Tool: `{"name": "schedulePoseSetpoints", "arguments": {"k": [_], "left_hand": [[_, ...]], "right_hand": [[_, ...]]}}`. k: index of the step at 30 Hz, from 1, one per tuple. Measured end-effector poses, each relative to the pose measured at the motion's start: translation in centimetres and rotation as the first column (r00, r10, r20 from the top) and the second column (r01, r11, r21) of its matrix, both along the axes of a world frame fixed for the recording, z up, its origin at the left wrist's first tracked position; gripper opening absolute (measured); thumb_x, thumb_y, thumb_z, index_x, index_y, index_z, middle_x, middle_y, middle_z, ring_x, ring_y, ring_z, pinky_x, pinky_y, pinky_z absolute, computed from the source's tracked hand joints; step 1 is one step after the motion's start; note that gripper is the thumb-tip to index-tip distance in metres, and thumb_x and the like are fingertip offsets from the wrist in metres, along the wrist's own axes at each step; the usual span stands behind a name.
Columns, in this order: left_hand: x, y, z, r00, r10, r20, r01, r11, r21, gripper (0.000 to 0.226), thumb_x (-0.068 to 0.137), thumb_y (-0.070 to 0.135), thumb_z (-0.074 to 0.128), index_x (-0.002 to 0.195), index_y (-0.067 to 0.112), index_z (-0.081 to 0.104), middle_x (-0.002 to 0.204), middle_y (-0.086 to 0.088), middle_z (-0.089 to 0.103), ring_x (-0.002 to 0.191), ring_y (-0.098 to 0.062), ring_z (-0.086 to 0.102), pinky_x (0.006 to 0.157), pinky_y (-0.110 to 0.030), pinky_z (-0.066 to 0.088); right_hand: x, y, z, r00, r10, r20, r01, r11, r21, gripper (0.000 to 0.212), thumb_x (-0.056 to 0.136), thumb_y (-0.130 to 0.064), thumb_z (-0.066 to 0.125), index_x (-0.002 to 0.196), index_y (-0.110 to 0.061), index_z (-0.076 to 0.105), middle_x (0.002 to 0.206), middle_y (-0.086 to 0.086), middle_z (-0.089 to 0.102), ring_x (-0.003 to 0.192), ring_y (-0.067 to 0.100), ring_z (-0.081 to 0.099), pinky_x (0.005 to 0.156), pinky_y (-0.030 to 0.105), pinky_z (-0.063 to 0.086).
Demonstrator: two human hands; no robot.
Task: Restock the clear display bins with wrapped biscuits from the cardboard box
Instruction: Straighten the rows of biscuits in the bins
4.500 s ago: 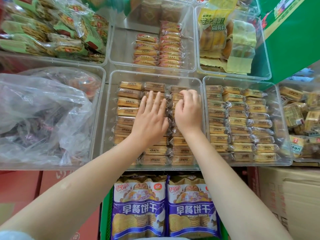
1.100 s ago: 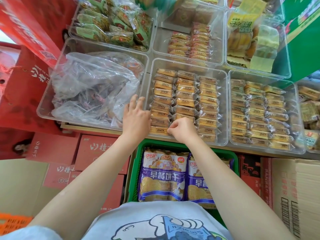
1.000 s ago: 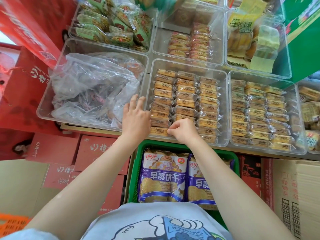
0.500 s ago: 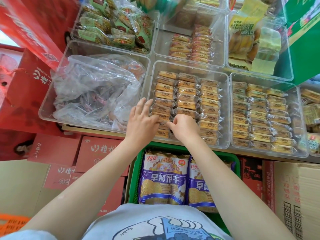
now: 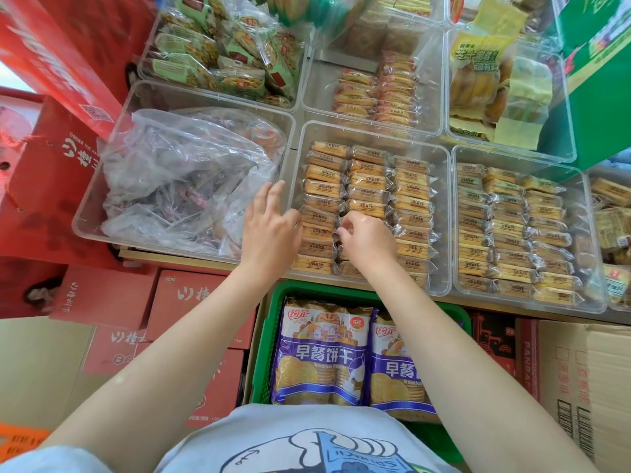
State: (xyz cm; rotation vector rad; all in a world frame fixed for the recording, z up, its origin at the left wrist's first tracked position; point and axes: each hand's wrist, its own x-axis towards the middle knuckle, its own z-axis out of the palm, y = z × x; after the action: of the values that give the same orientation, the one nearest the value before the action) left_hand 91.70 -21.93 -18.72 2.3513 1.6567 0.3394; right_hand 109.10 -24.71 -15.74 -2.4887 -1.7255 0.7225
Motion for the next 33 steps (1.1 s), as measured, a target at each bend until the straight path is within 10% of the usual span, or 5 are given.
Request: {"name": "schedulePoseSetpoints", "arguments": {"k": [10,33], "left_hand": [[1.1,0.3,-0.4,0.995,-0.012,-0.095,-0.003,0.988,-0.153,0.051,0.082,0.058,0.073,0.112,0.018,0.061,0.166,-0.016,0.015,0.153,-0.036,0.007,0.121,-0.054,0.019],[1.1,0.2,-0.6,1.0,-0.016,-0.013,0.015,0.996,-0.086,0.031,0.088,0.046,0.07,0.087,0.015,0.066,0.163,-0.019,0.026,0.153,-0.037,0.014,0.117,-0.054,0.024]], "right_hand": [[-0.7,1.1,-1.3,0.998,-0.056,-0.02,0.054,0.992,-0.119,0.012,0.101,-0.025,0.054,0.1,-0.018,0.064,0.097,0.001,0.065,0.085,0.023,0.061,0.07,0.034,0.052],[0.6,1.4,-0.9,0.996,-0.067,-0.062,0.064,0.996,-0.057,0.013,0.1,-0.033,0.056,0.1,-0.021,0.062,0.091,-0.002,0.065,0.079,0.019,0.061,0.059,0.028,0.043]]}}
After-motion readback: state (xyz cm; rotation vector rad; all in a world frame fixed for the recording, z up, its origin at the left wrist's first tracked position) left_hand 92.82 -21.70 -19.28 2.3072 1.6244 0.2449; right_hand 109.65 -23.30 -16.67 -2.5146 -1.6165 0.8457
